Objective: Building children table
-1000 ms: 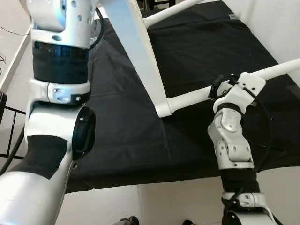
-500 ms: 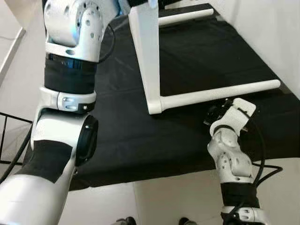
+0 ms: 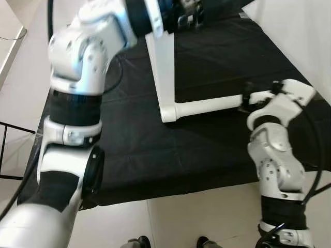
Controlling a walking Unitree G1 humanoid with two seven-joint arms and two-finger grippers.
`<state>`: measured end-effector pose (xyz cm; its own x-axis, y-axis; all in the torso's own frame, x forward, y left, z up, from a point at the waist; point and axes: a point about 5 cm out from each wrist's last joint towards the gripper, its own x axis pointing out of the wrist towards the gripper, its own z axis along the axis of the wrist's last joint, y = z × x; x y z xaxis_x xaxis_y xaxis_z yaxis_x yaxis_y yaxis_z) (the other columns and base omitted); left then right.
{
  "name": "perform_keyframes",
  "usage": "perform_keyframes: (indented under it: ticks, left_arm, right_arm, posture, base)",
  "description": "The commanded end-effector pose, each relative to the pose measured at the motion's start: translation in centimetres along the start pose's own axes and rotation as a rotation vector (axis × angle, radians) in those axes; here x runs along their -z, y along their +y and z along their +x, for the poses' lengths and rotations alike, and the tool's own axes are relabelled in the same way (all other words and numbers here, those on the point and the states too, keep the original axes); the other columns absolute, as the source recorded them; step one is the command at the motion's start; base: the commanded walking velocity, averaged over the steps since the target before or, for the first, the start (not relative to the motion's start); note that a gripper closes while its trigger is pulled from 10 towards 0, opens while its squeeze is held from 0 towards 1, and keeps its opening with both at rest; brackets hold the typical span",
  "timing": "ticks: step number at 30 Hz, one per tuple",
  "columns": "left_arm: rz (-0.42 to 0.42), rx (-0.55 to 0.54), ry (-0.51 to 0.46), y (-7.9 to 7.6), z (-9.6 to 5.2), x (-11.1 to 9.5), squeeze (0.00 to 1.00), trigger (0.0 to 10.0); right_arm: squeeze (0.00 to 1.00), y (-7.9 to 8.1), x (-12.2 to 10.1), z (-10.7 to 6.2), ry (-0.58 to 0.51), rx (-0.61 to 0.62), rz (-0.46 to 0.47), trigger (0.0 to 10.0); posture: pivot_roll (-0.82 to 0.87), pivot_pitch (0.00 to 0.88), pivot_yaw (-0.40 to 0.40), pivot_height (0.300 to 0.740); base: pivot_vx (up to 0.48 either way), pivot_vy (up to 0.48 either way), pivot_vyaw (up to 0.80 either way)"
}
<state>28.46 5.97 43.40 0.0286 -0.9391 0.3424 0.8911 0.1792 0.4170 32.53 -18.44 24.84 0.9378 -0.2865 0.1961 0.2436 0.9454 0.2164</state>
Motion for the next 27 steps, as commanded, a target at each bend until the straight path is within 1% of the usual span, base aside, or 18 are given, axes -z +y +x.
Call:
perform_keyframes:
  ticks: [1, 3, 5, 6, 7, 8, 9, 10, 11, 12, 13, 14, 15, 17, 19, 22, 24, 27]
  left_arm:
    - [0.009, 0.065, -0.018, -1.1, 0.0, -0.6, 0.00, 10.0]
    - [0.011, 0.025, -0.043, -0.7, -0.2, -1.0, 0.00, 10.0]
    - [0.011, 0.025, -0.043, -0.7, -0.2, -1.0, 0.00, 10.0]
    - [0.007, -0.052, -0.062, -0.6, -0.4, -0.5, 0.00, 10.0]
    - [0.008, -0.144, -0.054, -0.4, -0.9, 0.9, 0.00, 10.0]
    - [0.008, -0.144, -0.054, -0.4, -0.9, 0.9, 0.00, 10.0]
    - [0.010, -0.208, -0.047, -0.3, -1.2, 1.9, 0.00, 10.0]
    - [0.001, -0.335, -0.024, 0.1, -2.0, 4.0, 0.00, 10.0]
    - [0.001, -0.335, -0.024, 0.1, -2.0, 4.0, 0.00, 10.0]
    - [-0.027, -0.542, 0.034, 0.1, -3.8, 7.9, 0.00, 10.0]
    - [-0.027, -0.542, 0.034, 0.1, -3.8, 7.9, 0.00, 10.0]
    - [-0.023, -0.635, 0.068, -0.9, -7.4, 9.3, 0.00, 10.0]
    - [-0.014, -0.679, 0.095, -1.8, -9.8, 9.9, 0.00, 10.0]
    - [-0.014, -0.679, 0.095, -1.8, -9.8, 9.9, 0.00, 10.0]
    - [-0.054, -0.795, 0.137, -3.9, -13.1, 11.6, 0.00, 10.0]
    - [-0.054, -0.795, 0.137, -3.9, -13.1, 11.6, 0.00, 10.0]
    - [-0.151, -0.820, 0.150, -6.2, -13.3, 13.6, 0.00, 10.0]
    - [-0.182, -0.820, 0.151, -7.3, -13.1, 14.2, 0.00, 10.0]
  right_arm:
    - [0.18, 0.4, 0.5, -0.2, 0.021, -0.013, -0.017, 10.0]
    - [0.05, 0.5, 0.7, 0.0, 0.032, -0.026, -0.028, 10.0]
    - [0.05, 0.5, 0.7, 0.0, 0.032, -0.026, -0.028, 10.0]
    - [0.00, 0.6, 0.7, 0.2, 0.034, -0.051, -0.047, 10.0]
    - [0.00, 0.9, 0.7, 0.3, 0.026, -0.079, -0.081, 10.0]
    - [0.00, 0.9, 0.7, 0.3, 0.026, -0.079, -0.081, 10.0]
    - [0.00, 1.1, 0.7, 0.4, 0.020, -0.099, -0.105, 10.0]
    - [0.00, 1.3, 0.7, 0.5, 0.009, -0.124, -0.136, 10.0]
    - [0.00, 1.3, 0.7, 0.5, 0.009, -0.124, -0.136, 10.0]
    - [0.00, 1.4, 0.9, 0.4, -0.010, -0.149, -0.199, 10.0]
    - [0.00, 1.4, 0.9, 0.4, -0.010, -0.149, -0.199, 10.0]
    - [0.00, 1.3, 1.1, 0.3, -0.016, -0.159, -0.235, 10.0]
    - [0.00, 1.3, 1.3, 0.2, -0.018, -0.164, -0.257, 10.0]
    - [0.00, 1.3, 1.3, 0.2, -0.018, -0.164, -0.257, 10.0]
    - [0.00, 0.8, 1.8, 0.1, -0.020, -0.174, -0.310, 10.0]
    - [0.00, 0.8, 1.8, 0.1, -0.020, -0.174, -0.310, 10.0]
    - [0.00, 0.1, 2.8, 0.1, -0.012, -0.187, -0.378, 10.0]
    - [0.00, -0.1, 3.4, -0.1, -0.005, -0.199, -0.414, 10.0]
  posture:
    - [0.03, 0.205, 0.005, 0.740]
    - [0.03, 0.199, 0.001, 0.740]
    - [0.03, 0.199, 0.001, 0.740]
    - [0.05, 0.190, -0.004, 0.740]
    - [0.05, 0.186, -0.005, 0.740]
    - [0.05, 0.186, -0.005, 0.740]
    - [0.05, 0.185, -0.004, 0.740]
    - [0.05, 0.181, -0.012, 0.740]
    - [0.05, 0.181, -0.012, 0.740]
    - [0.05, 0.175, -0.016, 0.740]
    - [0.05, 0.175, -0.016, 0.740]
    - [0.04, 0.174, -0.020, 0.740]
    - [0.04, 0.174, -0.020, 0.740]
    - [0.04, 0.174, -0.020, 0.740]
    - [0.05, 0.164, -0.041, 0.740]
    - [0.05, 0.164, -0.041, 0.740]
    - [0.06, 0.148, -0.061, 0.740]
    - [0.06, 0.146, -0.064, 0.740]
  base:
    - [0.000, 0.000, 0.00]
    - [0.000, 0.000, 0.00]
    - [0.000, 0.000, 0.00]
    - [0.000, 0.000, 0.00]
    - [0.000, 0.000, 0.00]
    - [0.000, 0.000, 0.00]
    - [0.000, 0.000, 0.00]
    - [0.000, 0.000, 0.00]
    - [0.000, 0.000, 0.00]
    - [0.000, 0.000, 0.00]
    - [0.000, 0.000, 0.00]
    - [0.000, 0.000, 0.00]
    - [0.000, 0.000, 0.00]
    - [0.000, 0.000, 0.00]
    - [0.000, 0.000, 0.00]
    - [0.000, 0.000, 0.00]
    - [0.000, -0.401, 0.00]
    - [0.000, -0.472, 0.00]
